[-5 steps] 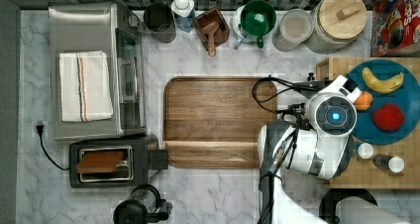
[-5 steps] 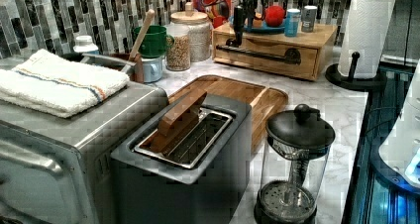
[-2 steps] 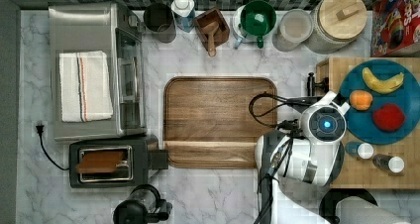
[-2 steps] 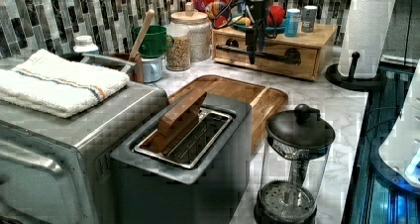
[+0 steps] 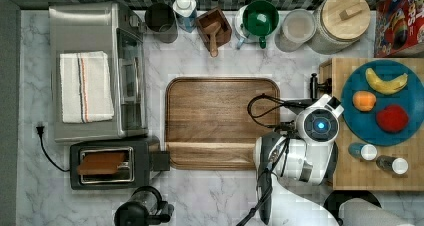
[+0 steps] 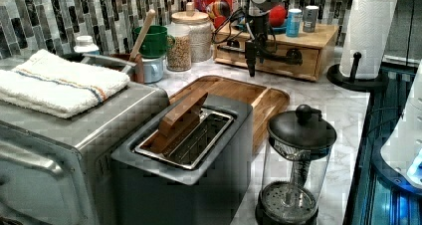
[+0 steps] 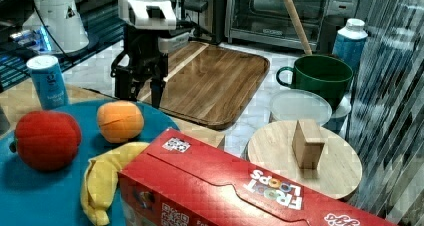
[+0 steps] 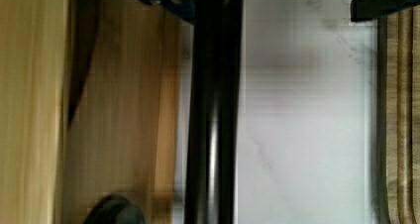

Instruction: Open the drawer.

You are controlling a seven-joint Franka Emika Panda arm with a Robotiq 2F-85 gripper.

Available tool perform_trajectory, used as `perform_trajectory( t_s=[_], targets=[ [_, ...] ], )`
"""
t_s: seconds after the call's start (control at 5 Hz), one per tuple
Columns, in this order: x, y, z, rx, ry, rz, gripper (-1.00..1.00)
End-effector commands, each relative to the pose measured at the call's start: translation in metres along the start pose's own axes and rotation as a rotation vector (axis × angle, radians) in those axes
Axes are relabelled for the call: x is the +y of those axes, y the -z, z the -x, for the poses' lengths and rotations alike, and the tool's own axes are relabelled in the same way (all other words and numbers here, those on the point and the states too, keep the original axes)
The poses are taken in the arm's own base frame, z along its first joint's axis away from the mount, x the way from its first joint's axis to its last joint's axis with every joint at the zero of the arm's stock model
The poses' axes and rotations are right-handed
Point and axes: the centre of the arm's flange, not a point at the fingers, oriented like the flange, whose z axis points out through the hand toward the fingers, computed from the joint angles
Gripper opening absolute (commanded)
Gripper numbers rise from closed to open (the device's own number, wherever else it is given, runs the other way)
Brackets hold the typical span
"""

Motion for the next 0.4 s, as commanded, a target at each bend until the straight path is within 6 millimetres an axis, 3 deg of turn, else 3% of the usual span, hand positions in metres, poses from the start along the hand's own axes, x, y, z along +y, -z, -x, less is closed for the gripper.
perform_trajectory(
  t_s=[0.2, 0.4],
  targets=[
    [-0.088, 0.064, -0.040, 0.049, -0.123, -0.048, 1.00],
    [-0.114, 0.056, -0.051, 0.066, -0.088, -0.069, 1.00]
  ],
)
